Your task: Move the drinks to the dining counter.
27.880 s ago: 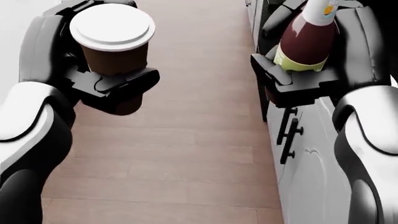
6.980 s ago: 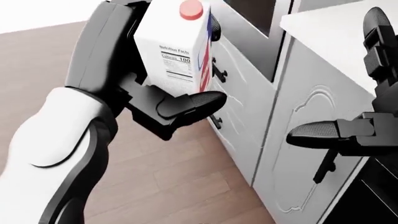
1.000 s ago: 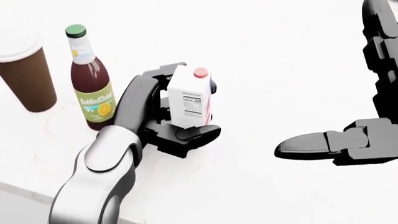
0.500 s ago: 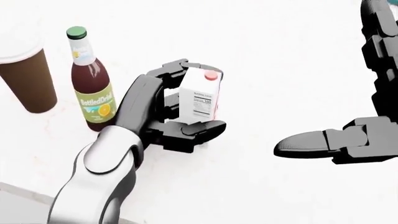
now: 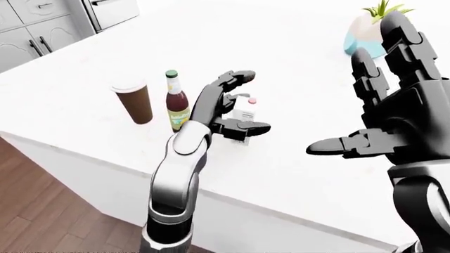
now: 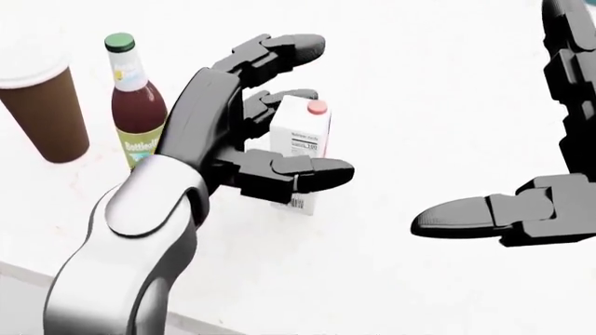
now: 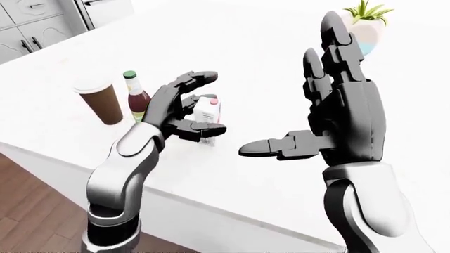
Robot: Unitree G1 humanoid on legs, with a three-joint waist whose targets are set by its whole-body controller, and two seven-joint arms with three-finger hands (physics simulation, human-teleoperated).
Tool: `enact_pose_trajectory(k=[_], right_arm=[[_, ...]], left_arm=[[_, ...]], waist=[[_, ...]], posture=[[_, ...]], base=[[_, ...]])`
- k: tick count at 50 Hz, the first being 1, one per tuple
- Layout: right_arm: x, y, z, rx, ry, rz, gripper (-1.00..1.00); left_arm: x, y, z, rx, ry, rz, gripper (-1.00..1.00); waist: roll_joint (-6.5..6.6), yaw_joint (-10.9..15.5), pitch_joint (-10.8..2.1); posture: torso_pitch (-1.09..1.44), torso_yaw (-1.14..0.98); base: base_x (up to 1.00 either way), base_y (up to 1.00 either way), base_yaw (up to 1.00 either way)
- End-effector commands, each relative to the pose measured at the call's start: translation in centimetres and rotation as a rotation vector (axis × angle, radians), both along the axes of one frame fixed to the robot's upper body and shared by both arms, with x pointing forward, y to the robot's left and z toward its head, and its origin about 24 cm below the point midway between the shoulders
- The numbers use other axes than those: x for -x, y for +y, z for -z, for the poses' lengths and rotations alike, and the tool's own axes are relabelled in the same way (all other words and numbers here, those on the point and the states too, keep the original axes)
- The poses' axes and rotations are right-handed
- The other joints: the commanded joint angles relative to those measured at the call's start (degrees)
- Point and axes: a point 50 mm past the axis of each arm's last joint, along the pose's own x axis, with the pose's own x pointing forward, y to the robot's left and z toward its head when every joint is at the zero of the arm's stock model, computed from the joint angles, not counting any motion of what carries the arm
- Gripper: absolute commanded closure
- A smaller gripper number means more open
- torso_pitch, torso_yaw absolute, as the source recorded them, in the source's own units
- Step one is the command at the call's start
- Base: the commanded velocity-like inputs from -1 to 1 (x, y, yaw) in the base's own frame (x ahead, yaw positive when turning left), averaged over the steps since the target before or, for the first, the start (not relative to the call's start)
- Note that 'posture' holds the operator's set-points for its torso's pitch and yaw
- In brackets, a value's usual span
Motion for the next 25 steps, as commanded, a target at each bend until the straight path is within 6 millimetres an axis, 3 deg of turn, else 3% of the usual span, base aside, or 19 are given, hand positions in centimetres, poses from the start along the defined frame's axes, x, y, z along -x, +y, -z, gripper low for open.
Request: enact_pose_trajectory(k=[1, 4, 16, 25], right_arm=[[0.5, 0.0, -0.9, -0.001, -0.064, 0.003, -1.00], [0.6, 0.0, -1.2, 0.000, -0.068, 0.002, -1.00], [1.0, 0.1, -2.0, 0.004, -0.083, -0.004, -1.00], [1.5, -0.1, -2.5, 0.001, -0.098, -0.001, -1.00]], left_arm=[[0.6, -0.3, -2.0, 0.018, -0.084, 0.009, -0.46], [0.7, -0.4, -2.8, 0.019, -0.099, 0.009, -0.58], [2.9, -0.8, -6.5, 0.011, -0.170, 0.025, -0.60], [6.6, -0.2, -8.7, 0.045, -0.239, 0.046, -0.58]], waist=[[-0.22, 0.0, -1.20], [-0.28, 0.0, -1.12], [-0.62, 0.1, -0.66], [-0.89, 0.1, -0.19]], posture=[[0.00, 0.00], [0.00, 0.00], [0.00, 0.00], [0.00, 0.00]], base=[[0.00, 0.00, 0.00], [0.00, 0.00, 0.00], [0.00, 0.00, 0.00], [0.00, 0.00, 0.00]])
